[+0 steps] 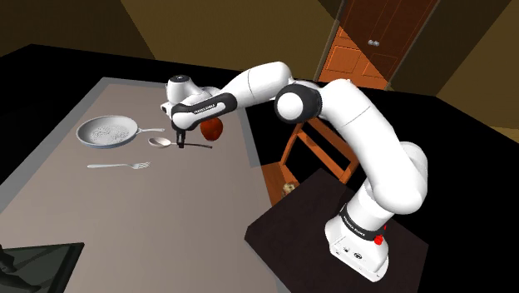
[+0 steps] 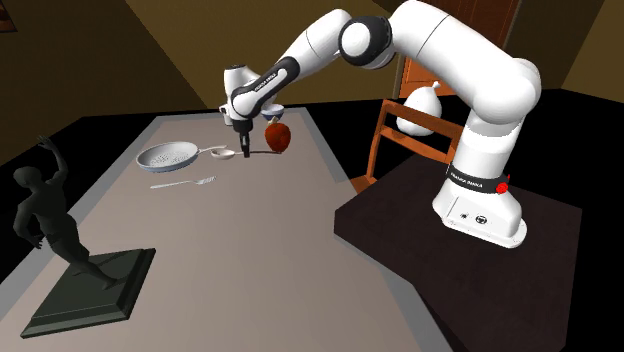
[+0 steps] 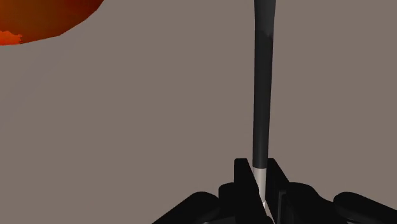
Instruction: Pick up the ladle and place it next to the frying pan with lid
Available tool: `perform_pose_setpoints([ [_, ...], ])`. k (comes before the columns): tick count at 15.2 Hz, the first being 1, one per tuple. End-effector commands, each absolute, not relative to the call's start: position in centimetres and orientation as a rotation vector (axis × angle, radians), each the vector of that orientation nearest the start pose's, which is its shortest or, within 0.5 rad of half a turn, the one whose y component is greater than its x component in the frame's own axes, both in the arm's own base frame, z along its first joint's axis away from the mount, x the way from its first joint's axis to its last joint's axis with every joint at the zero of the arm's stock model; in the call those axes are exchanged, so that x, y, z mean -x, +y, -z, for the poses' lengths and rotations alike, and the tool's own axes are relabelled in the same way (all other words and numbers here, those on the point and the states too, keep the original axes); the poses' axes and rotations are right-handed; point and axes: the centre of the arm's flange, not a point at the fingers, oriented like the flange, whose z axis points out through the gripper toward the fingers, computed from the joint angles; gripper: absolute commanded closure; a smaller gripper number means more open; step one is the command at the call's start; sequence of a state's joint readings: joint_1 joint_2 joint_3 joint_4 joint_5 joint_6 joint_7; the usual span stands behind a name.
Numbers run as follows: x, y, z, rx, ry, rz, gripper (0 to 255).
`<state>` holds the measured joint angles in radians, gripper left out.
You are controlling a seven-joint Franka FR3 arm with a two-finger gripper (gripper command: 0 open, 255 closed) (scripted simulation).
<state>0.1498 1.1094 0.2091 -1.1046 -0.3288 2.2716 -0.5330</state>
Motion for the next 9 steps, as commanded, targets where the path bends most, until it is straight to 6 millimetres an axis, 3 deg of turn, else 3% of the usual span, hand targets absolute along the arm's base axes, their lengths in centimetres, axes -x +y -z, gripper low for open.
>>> perform_pose_setpoints([
  [1, -74.4, 21.3, -13.3, 2.848, -1.507, 0.118, 255],
  [6, -74.4, 21.3, -10.6, 2.848, -1.507, 0.118, 255],
  [9, -74.4, 21.3, -10.3, 2.848, -1.507, 0.118, 255],
])
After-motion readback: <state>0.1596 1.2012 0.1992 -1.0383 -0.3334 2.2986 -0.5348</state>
